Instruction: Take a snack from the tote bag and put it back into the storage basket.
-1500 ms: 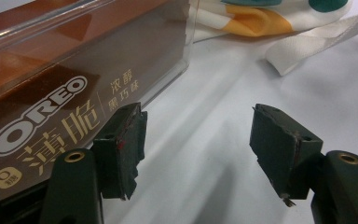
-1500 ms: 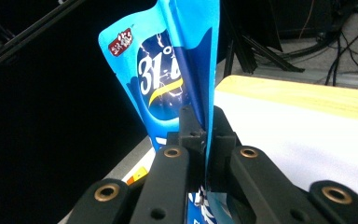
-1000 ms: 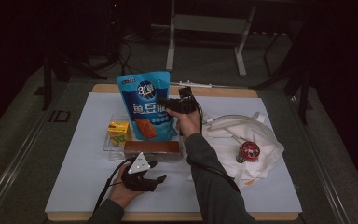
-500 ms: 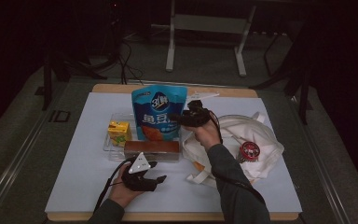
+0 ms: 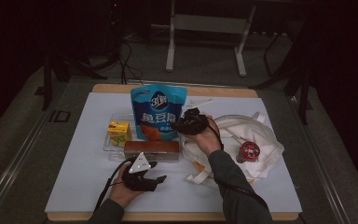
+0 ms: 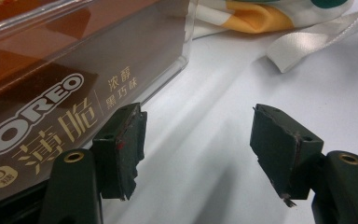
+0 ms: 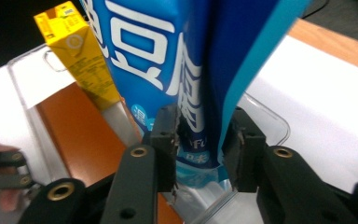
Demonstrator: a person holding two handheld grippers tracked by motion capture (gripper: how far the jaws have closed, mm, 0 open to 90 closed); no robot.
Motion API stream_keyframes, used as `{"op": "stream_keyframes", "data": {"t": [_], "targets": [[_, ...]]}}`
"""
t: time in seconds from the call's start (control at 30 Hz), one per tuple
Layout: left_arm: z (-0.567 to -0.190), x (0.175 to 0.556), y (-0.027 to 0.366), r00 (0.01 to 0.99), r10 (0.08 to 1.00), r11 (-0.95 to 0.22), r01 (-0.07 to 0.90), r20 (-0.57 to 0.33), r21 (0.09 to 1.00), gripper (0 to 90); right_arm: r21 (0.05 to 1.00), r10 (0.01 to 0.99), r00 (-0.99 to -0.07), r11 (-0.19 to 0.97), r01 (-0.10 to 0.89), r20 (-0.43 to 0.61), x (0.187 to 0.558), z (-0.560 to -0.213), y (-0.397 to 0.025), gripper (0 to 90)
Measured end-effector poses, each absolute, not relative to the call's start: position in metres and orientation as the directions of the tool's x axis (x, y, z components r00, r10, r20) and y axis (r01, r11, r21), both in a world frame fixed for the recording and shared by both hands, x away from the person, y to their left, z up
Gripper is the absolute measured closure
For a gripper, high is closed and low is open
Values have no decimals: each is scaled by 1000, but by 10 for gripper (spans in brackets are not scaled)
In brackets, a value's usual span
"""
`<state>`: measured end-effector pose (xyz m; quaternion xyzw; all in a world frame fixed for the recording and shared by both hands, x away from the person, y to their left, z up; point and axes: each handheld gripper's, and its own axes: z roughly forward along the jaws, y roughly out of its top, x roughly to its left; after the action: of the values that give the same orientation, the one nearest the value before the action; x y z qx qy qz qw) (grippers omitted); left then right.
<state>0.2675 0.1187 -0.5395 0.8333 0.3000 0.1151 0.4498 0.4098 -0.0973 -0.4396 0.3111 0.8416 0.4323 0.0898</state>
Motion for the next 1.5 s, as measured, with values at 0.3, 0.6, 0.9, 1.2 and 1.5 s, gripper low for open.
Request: {"op": "stream_keyframes", "data": {"t": [0.3, 0.6, 0.9, 1.2, 1.5], "targets": [[-540, 267, 118, 794, 603, -420, 397, -76, 816, 350, 792, 608, -781, 404, 458, 142, 412, -442, -79, 665], [-540, 267, 118, 795, 602, -421, 397, -76, 816, 350, 785, 573, -807, 431, 445, 143, 412, -435, -95, 598], [-540, 268, 117, 792, 606, -427, 402, -74, 810, 350, 762, 570, -815, 481, 433, 103, 410, -435, -108, 642], [-540, 268, 117, 794, 604, -427, 400, -74, 811, 350, 715, 600, -800, 553, 428, 14, 415, -438, -95, 899], [-540, 268, 117, 794, 604, -428, 402, -75, 809, 350, 699, 631, -776, 558, 447, -8, 419, -437, -76, 900]]}}
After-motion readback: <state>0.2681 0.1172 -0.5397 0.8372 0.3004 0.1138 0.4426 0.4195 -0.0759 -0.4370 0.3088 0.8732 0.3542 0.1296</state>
